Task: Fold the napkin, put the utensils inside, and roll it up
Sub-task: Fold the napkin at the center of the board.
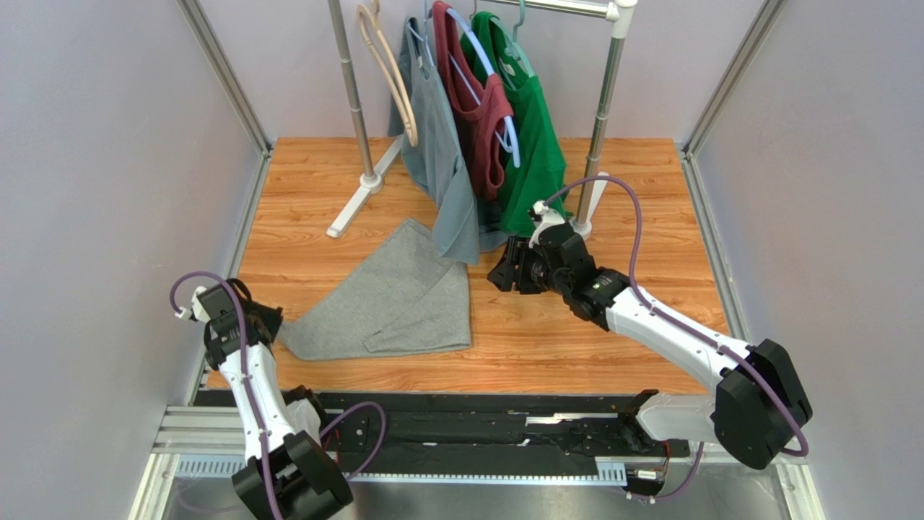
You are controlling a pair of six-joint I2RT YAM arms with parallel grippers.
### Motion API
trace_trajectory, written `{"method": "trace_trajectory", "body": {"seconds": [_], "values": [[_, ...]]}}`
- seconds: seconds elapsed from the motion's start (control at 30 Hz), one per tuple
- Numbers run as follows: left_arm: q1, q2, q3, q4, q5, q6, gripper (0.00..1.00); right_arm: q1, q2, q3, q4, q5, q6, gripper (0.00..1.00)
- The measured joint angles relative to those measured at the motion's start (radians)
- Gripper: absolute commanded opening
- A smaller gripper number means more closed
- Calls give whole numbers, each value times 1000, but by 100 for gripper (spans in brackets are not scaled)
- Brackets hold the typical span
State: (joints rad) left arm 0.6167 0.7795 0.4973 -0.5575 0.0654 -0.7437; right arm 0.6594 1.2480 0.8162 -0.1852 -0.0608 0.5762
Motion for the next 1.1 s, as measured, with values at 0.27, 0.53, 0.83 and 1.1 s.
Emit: {"method": "trace_trajectory", "body": {"seconds": [0.27, 0.53, 0.83, 1.1], "values": [[-209, -52, 63, -32, -48, 10, 0, 0, 16, 0, 0, 3, 3, 57], [-532, -33, 142, -32, -168, -26, 0, -1, 17, -10, 3, 3, 13, 57], [-905, 165, 215, -1, -348, -36, 0, -1, 18, -51, 3, 8, 29, 57], [-1202, 331, 288, 57, -480, -32, 0, -1, 27, -64, 11, 11, 30, 57]]}}
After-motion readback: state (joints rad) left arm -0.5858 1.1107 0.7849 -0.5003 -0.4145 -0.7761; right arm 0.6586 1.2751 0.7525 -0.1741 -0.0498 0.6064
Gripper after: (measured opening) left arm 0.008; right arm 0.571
